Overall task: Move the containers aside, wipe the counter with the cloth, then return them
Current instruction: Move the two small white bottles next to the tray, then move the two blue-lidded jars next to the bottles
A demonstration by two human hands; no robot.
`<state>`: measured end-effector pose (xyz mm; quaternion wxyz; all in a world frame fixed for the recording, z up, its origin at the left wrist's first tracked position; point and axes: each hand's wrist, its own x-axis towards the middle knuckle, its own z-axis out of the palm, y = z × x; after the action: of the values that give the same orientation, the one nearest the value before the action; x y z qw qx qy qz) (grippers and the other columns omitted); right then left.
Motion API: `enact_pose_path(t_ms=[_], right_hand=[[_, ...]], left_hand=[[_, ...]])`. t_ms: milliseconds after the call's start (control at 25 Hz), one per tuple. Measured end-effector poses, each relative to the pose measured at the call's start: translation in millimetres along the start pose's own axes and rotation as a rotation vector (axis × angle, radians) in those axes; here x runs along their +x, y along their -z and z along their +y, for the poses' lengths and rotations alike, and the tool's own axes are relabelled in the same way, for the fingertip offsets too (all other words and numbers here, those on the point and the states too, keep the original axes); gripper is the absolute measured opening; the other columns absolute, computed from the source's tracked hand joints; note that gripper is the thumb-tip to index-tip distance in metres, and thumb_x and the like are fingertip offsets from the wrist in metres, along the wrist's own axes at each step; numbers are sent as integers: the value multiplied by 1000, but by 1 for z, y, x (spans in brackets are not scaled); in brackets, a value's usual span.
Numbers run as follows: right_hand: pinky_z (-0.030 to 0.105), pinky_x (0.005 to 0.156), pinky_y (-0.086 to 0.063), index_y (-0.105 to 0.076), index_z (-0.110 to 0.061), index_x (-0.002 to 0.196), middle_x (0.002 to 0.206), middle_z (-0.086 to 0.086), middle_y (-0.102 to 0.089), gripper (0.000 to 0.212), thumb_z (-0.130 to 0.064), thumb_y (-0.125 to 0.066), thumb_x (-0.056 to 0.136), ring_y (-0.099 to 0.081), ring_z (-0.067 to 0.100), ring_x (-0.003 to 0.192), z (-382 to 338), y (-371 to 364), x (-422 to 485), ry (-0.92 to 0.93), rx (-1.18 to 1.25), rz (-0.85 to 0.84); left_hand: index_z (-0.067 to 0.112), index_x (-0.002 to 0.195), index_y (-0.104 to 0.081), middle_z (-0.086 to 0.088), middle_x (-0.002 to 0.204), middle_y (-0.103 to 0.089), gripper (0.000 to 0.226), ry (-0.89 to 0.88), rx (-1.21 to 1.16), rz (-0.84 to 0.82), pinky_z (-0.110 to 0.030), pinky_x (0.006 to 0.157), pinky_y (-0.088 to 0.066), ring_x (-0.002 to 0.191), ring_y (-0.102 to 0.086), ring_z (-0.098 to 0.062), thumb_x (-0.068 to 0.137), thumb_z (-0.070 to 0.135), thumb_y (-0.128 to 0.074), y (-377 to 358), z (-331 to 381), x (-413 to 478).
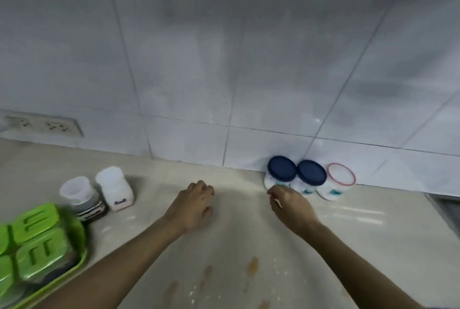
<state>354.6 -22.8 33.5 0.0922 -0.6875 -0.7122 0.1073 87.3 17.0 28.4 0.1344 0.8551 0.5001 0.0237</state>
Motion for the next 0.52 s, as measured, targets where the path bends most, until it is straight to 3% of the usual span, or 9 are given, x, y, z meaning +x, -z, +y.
enact_pose_path(t_ms=[200,400,520], right_hand=[[37,82,-49,-54,-11,116,116,9,-58,31,-23,-58,87,-55,29,103,93,43,7,-78,-133,79],[33,90,-49,-49,-12,126,127,8,-55,48,-32,-61,84,-54,26,109,138,41,42,-20,-163,80],[38,103,-39,-41,-12,130,131,9,-51,60,-43,-59,82,-49,28,117,139,25,60,-32,-215,37]], left_hand=[[15,128,-42,-7,130,-43,38,-56,-16,-27,-39,92,-45,117,-43,-25,92,26,-49,-20,91,70],[19,142,-29,-9,141,-32,69,32,-156,122,-41,101,-42,126,-37,-31,83,33,-63,-25,151,146],[19,143,-27,-13,143,-29,73,133,-226,72,-47,103,-41,127,-35,-37,83,32,-66,-34,167,174]])
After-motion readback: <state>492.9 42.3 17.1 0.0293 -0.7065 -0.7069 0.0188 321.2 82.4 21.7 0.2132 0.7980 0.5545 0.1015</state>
